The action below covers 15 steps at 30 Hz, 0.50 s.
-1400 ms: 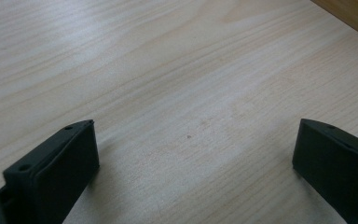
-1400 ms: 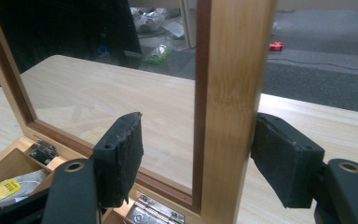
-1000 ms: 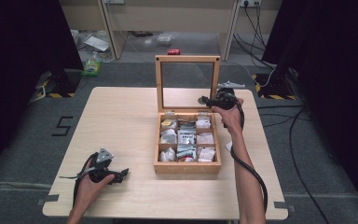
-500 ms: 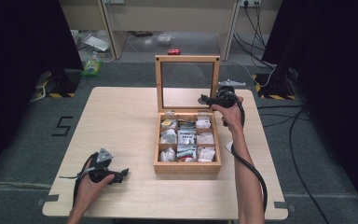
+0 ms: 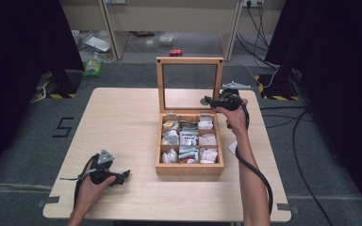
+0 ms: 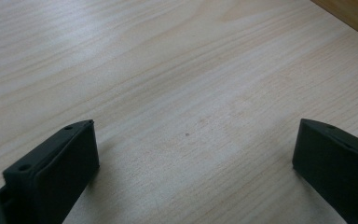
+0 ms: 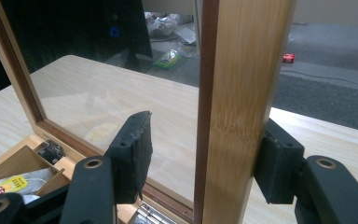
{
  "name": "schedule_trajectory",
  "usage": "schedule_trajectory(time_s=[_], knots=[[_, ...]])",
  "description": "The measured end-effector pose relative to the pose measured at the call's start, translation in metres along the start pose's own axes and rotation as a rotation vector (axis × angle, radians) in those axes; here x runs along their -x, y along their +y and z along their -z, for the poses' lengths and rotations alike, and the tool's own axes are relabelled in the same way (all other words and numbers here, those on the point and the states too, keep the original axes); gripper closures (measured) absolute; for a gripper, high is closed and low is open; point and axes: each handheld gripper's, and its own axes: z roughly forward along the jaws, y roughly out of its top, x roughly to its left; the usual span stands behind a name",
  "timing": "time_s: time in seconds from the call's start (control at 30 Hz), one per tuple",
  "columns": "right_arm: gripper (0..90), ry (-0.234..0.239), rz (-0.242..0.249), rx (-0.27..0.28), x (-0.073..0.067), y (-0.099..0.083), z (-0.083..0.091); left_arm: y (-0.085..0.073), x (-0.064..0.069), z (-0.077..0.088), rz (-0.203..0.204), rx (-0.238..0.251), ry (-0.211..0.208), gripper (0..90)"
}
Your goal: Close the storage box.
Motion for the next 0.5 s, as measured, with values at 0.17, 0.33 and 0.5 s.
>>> schedule_trajectory(time_s=[0.17,0.33,0.5], knots=[[43.9,-0.005,0.011,0.008,-0.0024,-0.0013,0.0027,0.0000,0.0000,0.0000,0.000,0.000,0.000,0.0],[43.9,-0.004,0.024,0.026,-0.0044,-0.0040,0.0065,0.0000,0.0000,0.0000,0.000,0.000,0.000,0.0],[44.7,-0.001,0.054,0.023,-0.0052,-0.0043,0.0093,0.0000,0.0000,0.0000,0.000,0.000,0.000,0.0]])
